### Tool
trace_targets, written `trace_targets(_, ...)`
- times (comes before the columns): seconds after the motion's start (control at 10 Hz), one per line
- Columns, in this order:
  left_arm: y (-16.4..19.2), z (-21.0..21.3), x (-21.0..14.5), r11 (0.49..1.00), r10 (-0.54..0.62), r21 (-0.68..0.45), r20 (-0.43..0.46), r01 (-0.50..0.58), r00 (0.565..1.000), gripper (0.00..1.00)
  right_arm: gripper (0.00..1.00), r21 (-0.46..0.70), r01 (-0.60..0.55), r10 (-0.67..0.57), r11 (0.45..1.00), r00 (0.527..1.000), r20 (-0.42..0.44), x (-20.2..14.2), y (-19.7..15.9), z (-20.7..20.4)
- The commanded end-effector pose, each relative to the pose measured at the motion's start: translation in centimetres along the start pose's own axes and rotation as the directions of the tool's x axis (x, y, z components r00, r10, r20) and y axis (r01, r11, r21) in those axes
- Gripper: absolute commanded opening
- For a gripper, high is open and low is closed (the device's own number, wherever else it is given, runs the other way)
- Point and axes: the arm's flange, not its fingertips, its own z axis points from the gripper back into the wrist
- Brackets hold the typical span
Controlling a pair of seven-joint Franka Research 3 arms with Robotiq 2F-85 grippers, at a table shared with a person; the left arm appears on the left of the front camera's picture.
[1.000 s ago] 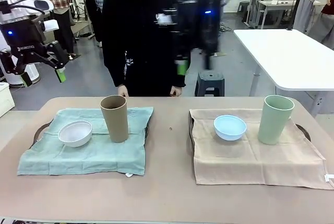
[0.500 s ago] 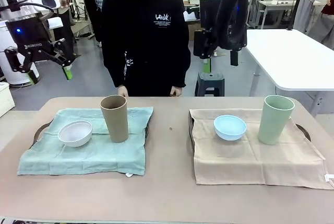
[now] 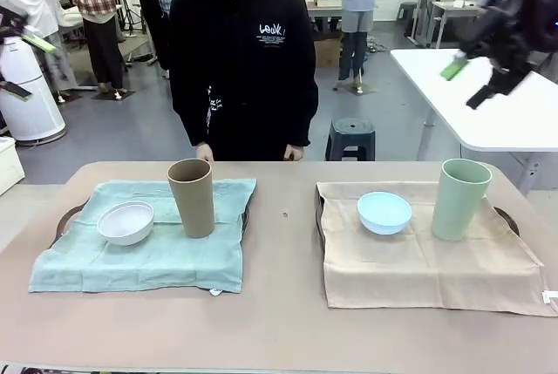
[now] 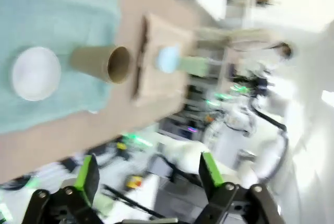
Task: Set up a tray with a mat and arrange the tableware.
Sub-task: Place the Picnic Bowl and Reusable plastic cup back onto the Handle tray in front of the human's position.
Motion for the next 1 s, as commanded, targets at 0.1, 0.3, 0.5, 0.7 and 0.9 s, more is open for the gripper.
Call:
trace_targets(0.1,-2.0,-1.6,-0.2,0.985,-0.05,0.163,0.014,0.047,0.999,1.0,1.0,-0.117,-0.089,0.078,0.989,0.993,-0.091,2.3,2.8,-1.1)
trace_targets(0.3,2.2,0.9,0.3,0.98,0.06,-0.188,-0.029,-0.064,0.998,1.0,1.0,0.406,-0.038,-0.003,0.913,0.995,0.101,-1.0,-2.8,1.8)
trace_targets(0.5,7.9,4.3,-0.1,0.889,0.225,-0.409,0.004,-0.204,0.974,1.0,1.0,0.616,-0.033,-0.136,0.787,0.965,0.225,-4.1,-8.0,3.3)
trace_targets(0.7,5.6,2.7,0.0,0.952,0.139,-0.272,-0.013,-0.137,0.99,1.0,1.0,0.403,-0.007,-0.056,0.915,0.988,0.143,-2.6,-5.4,3.8)
trace_targets(0.9,5.6,2.7,0.0,0.952,0.139,-0.272,-0.013,-0.137,0.99,1.0,1.0,0.403,-0.007,-0.056,0.915,0.988,0.143,-2.6,-5.4,3.8)
